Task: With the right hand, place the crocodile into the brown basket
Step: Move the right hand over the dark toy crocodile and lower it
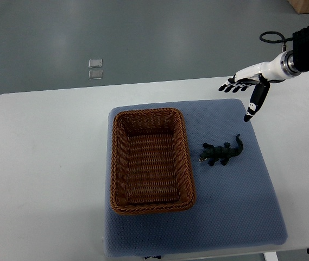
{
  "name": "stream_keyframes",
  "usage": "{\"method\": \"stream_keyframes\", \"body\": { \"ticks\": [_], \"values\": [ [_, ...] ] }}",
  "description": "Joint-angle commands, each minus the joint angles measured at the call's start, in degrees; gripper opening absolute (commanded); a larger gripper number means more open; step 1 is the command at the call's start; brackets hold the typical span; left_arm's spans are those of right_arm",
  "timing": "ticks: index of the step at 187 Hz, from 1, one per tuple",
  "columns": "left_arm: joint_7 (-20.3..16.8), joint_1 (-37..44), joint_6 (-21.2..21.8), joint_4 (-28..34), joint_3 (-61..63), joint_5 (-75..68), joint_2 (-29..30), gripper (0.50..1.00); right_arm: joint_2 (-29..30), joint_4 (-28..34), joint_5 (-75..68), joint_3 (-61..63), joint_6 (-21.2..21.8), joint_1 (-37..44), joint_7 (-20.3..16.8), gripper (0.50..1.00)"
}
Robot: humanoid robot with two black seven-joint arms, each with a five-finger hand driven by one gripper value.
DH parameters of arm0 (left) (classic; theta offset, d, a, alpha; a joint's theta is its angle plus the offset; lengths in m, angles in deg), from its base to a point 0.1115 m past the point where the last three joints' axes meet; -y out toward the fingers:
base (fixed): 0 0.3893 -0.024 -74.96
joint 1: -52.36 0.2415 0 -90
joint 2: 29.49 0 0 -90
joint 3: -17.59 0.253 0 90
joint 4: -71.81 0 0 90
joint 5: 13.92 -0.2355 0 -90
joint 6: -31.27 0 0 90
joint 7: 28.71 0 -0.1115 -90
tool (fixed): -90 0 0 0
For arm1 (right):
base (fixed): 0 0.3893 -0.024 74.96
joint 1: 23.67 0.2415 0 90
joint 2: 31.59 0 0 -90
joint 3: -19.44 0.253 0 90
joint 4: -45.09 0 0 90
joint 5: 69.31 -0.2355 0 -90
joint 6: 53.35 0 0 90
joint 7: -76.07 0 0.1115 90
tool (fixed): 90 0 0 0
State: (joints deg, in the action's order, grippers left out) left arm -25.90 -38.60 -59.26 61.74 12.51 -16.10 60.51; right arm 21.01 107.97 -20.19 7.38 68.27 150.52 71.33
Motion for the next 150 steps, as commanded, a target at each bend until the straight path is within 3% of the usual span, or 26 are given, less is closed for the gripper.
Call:
{"method": "stream_keyframes", "body": {
  "ticks": [1, 78, 150],
  "values": [
    [0.0, 0.0, 0.0, -0.1, 0.1, 0.0, 0.0, 1.000, 0.1, 2.3, 0.6, -2.3, -1.3, 1.2, 0.0, 0.981],
    [0.1, 0.1, -0.1, -0.2, 0.1, 0.0, 0.0, 1.000, 3.7, 4.4, 0.7, -4.2, -6.8, 0.5, 0.6, 0.971],
    [0.1, 0.0, -0.1, -0.1, 0.1, 0.0, 0.0, 1.000, 5.6, 5.8, 0.9, -6.0, -7.0, -0.4, 1.7, 0.964]
  ]
}}
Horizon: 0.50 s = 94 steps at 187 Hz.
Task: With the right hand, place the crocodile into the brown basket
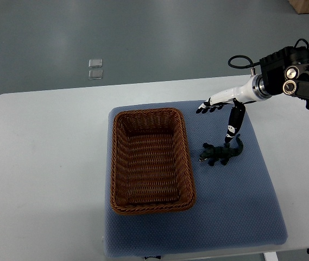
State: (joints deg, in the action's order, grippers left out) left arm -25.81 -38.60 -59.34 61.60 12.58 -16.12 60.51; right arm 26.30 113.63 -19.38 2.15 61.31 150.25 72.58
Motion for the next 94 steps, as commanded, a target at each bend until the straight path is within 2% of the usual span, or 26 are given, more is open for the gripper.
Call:
{"method": "stream_keyframes", "body": {
  "ticks": [1, 94],
  "values": [
    [0.0, 0.0, 0.0, 0.0, 0.0, 0.0, 0.0, 1.000, 0.3, 0.1, 0.2, -0.8, 0.0, -0.2, 0.4, 0.964],
    [0.0, 0.0, -0.1, 0.1, -0.1, 0.1, 0.0, 1.000, 0.0, 0.5, 1.4, -2.4, 0.0, -2.0, 0.4, 0.958]
  ]
}}
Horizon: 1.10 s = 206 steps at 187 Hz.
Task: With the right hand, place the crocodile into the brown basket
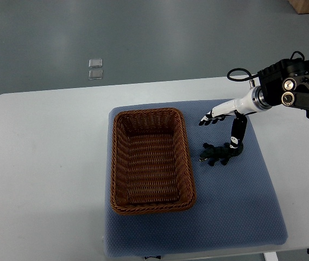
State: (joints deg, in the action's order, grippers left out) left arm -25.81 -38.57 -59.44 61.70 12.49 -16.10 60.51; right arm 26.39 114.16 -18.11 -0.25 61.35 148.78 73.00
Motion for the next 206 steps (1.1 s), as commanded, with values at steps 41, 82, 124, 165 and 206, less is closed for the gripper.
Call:
{"method": "stream_keyframes", "body": {
  "ticks": [41, 82, 124, 165, 206],
  "values": [
    [0.0, 0.0, -0.1, 0.1, 0.0, 0.1, 0.0, 1.000, -0.6, 0.0, 2.0, 0.0, -0.9, -2.2, 0.1, 0.940],
    [0.0, 0.0, -0.1, 0.0, 0.0, 0.0, 0.0, 1.000, -0.6, 0.0, 2.0, 0.0, -2.3, -3.0, 0.1, 0.897],
    [0.0, 0.0, -0.1, 0.1, 0.0, 0.0, 0.0, 1.000, -0.3, 0.0, 2.6, 0.0, -2.6, -4.0, 0.5, 0.868],
    [0.0, 0.0, -0.1, 0.1, 0.0, 0.0, 0.0, 1.000, 0.1, -0.2, 2.9, 0.0, -3.9, -5.4, 0.7, 0.868],
    [0.0, 0.0, -0.1, 0.1, 0.0, 0.0, 0.0, 1.000, 0.1, -0.5, 5.4, 0.0, -5.5, -6.7, 1.8, 0.803]
  ]
}}
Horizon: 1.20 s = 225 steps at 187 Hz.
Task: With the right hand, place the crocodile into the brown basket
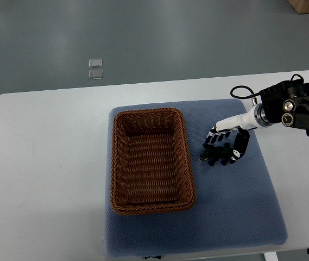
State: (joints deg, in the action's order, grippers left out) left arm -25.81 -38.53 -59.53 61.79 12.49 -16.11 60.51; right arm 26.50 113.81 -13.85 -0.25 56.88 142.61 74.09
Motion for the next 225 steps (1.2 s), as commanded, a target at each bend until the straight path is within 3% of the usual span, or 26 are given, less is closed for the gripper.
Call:
{"method": "stream_keyframes", "body": {
  "ticks": [1, 26, 43, 73, 153, 184, 225],
  "values": [
    [0.0, 0.0, -0.1, 0.0, 0.0, 0.0, 0.0, 1.000, 0.0, -0.3, 1.2, 0.0, -1.1, -0.6, 0.8, 0.797],
    [0.0, 0.0, 0.0, 0.0, 0.0, 0.1, 0.0, 1.000, 0.1, -0.6, 3.0, 0.0, -2.5, -1.7, 1.7, 0.729],
    [0.0, 0.0, 0.0, -0.1, 0.0, 0.0, 0.0, 1.000, 0.1, -0.8, 3.1, 0.0, -3.7, -2.5, 2.0, 0.719],
    [0.0, 0.0, -0.1, -0.2, 0.0, 0.0, 0.0, 1.000, 0.1, -1.4, 3.3, 0.0, -5.1, -3.4, 2.5, 0.656],
    [0.0, 0.0, -0.1, -0.3, 0.1, 0.0, 0.0, 1.000, 0.4, -1.8, 4.3, 0.0, -6.3, -4.0, 3.3, 0.574],
    [0.0, 0.0, -0.1, -0.3, 0.1, 0.0, 0.0, 1.000, 0.3, -1.8, 4.3, 0.2, -6.2, -3.7, 3.6, 0.511],
    [0.0, 0.0, -0.1, -0.3, 0.1, 0.0, 0.0, 1.000, -0.4, -1.8, 4.3, 0.4, -5.6, -3.2, 3.7, 0.500]
  ]
}}
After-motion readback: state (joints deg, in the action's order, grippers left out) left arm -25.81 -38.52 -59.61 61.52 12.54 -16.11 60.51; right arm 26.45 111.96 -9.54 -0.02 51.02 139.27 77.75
